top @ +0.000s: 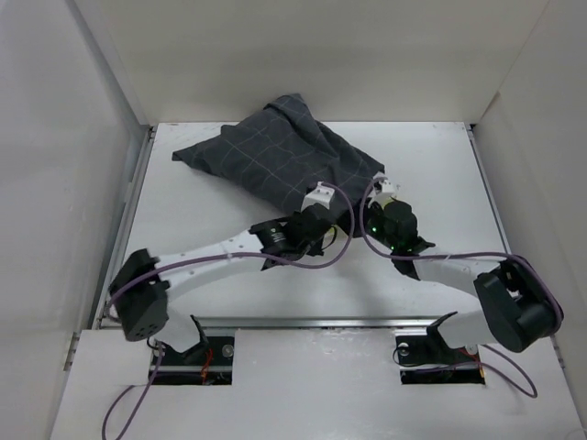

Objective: Put the pillow into the pillowcase

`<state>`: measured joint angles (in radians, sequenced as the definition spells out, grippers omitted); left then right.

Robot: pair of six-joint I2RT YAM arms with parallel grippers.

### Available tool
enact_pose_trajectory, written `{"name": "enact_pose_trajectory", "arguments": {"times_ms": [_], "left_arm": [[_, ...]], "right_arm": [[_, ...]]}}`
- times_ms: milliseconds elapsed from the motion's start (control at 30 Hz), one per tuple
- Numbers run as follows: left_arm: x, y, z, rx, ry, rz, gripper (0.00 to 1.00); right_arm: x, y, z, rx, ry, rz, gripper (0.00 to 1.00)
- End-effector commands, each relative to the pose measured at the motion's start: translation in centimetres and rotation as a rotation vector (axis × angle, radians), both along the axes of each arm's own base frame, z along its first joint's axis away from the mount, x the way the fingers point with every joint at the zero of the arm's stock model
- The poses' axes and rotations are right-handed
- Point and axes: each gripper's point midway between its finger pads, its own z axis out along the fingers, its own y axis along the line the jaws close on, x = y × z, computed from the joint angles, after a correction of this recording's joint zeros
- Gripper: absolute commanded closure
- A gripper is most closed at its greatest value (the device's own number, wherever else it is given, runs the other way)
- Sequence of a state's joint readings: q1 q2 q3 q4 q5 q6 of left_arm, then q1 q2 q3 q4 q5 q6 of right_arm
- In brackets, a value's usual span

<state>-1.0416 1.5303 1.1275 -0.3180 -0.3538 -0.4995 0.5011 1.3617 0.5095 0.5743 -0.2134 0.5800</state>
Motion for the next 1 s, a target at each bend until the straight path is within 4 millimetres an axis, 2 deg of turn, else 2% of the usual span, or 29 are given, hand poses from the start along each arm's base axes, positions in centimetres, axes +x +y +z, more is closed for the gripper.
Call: {"name": "enact_pose_trajectory", "arguments": {"times_ms": [0,33,67,167,200,233,267,300,333,367,400,433,467,500,533,567,600,667,700,733,800,833,867,900,967], "left_arm": [[-3.9,-0.8,4.9,-0.099,0.007,-0.143,1.00],[-4.7,-1.1,5.2,-0.102,0.027,-0.170,1.00],[-5.9,-1.5,5.3,-0.108,0.066,-0.215,1.00],[-9.3,-2.6,6.4,-0.131,0.138,-0.345,1.00],[-10.3,-3.0,6.3,-0.135,0.157,-0.402,1.00],[-11.2,-3.1,6.2,-0.139,0.188,-0.445,1.00],[-11.8,-3.3,6.3,-0.153,0.214,-0.472,1.00],[-13.0,-3.4,6.2,-0.156,0.246,-0.507,1.00],[-13.0,-3.3,6.4,-0.152,0.249,-0.507,1.00],[-13.2,-2.9,6.4,-0.137,0.260,-0.504,1.00],[-13.2,-2.8,7.0,-0.150,0.250,-0.507,1.00],[-13.1,-2.7,8.6,-0.182,0.217,-0.506,1.00],[-12.7,-3.0,9.6,-0.216,0.181,-0.504,1.00],[-12.4,-3.2,10.5,-0.240,0.154,-0.500,0.93],[-12.0,-2.9,10.8,-0.238,0.130,-0.481,0.61],[-11.5,-2.9,12.1,-0.262,0.100,-0.459,0.01],[-11.1,-2.8,12.1,-0.254,0.085,-0.441,0.00],[-9.6,-2.2,13.8,-0.266,0.012,-0.370,0.00],[-8.8,-1.8,13.8,-0.257,-0.006,-0.339,0.00],[-8.1,-1.6,14.3,-0.264,-0.023,-0.304,0.00],[-5.7,-0.5,14.9,-0.264,-0.061,-0.207,0.00],[-4.8,0.2,15.4,-0.262,-0.079,-0.157,0.00],[-3.4,1.1,15.5,-0.249,-0.111,-0.089,0.00],[-1.6,2.1,15.8,-0.247,-0.131,-0.015,0.00],[1.2,3.9,15.6,-0.216,-0.164,0.103,0.00]], "right_arm": [[3.1,2.2,11.7,0.276,-0.324,-0.092,1.00],[3.2,3.0,14.4,0.335,-0.393,-0.111,1.00],[3.6,4.0,14.0,0.321,-0.392,-0.113,1.00],[4.1,6.3,15.3,0.389,-0.409,-0.154,1.00],[4.9,6.9,13.9,0.434,-0.358,-0.168,1.00],[5.1,7.2,13.5,0.471,-0.349,-0.167,1.00],[5.4,7.5,15.2,0.537,-0.395,-0.162,1.00],[5.9,8.7,13.6,0.521,-0.373,-0.152,1.00],[6.5,8.9,13.4,0.512,-0.364,-0.166,1.00],[6.4,10.3,13.7,0.512,-0.350,-0.167,1.00],[6.5,11.0,12.0,0.458,-0.296,-0.174,1.00],[6.4,11.5,10.8,0.435,-0.273,-0.167,1.00],[6.2,11.6,9.8,0.418,-0.258,-0.156,1.00],[4.7,12.2,9.3,0.433,-0.248,-0.095,0.96],[4.0,12.3,8.8,0.431,-0.243,-0.065,0.85],[3.5,12.3,8.2,0.431,-0.227,-0.046,0.71],[2.6,12.0,7.8,0.422,-0.217,-0.029,0.44],[2.1,11.4,7.6,0.382,-0.179,-0.032,0.29],[1.8,11.2,7.0,0.356,-0.153,-0.035,0.25],[2.2,10.3,5.6,0.301,-0.104,-0.063,0.20],[2.5,9.0,6.4,0.285,-0.095,-0.097,0.18],[3.5,7.3,6.0,0.265,-0.083,-0.144,0.17],[3.7,5.9,4.7,0.227,-0.051,-0.179,0.17],[4.0,4.7,5.5,0.236,-0.063,-0.203,0.17],[5.2,1.7,4.8,0.221,-0.034,-0.266,0.17]]}}
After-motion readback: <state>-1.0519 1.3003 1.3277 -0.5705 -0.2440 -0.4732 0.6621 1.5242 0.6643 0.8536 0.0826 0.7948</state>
